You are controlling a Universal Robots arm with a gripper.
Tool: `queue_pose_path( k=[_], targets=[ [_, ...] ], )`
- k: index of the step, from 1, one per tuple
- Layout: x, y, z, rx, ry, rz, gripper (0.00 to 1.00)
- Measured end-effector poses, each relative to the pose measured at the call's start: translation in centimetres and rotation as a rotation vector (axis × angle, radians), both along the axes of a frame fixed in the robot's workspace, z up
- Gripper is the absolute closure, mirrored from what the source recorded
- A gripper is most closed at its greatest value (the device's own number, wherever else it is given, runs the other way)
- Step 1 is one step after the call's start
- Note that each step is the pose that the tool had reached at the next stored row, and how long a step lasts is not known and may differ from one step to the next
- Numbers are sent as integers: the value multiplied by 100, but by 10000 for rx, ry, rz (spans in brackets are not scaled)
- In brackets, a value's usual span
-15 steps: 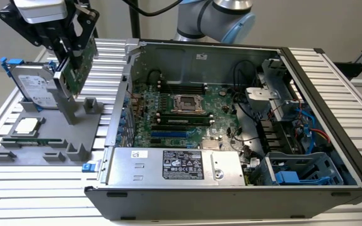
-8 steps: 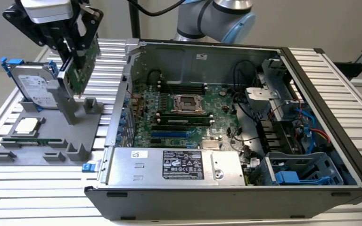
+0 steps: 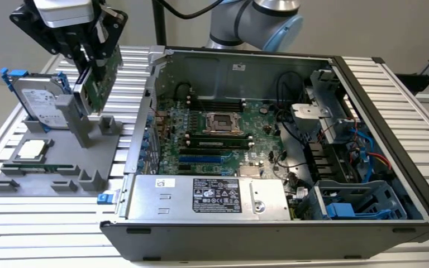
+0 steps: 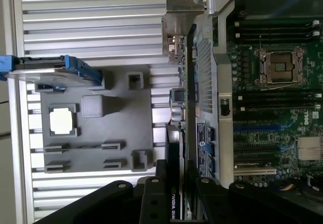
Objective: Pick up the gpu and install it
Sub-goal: 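Pick up the gpu and move the gpu toward the slot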
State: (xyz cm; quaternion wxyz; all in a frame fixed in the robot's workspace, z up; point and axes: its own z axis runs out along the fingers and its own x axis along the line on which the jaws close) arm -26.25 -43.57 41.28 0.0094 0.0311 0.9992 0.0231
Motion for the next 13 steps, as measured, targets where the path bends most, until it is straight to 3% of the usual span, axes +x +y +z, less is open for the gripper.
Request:
queue_pose_path(
  k=[13],
  targets=[
    [130,17,0,0,0,0,100]
  ],
)
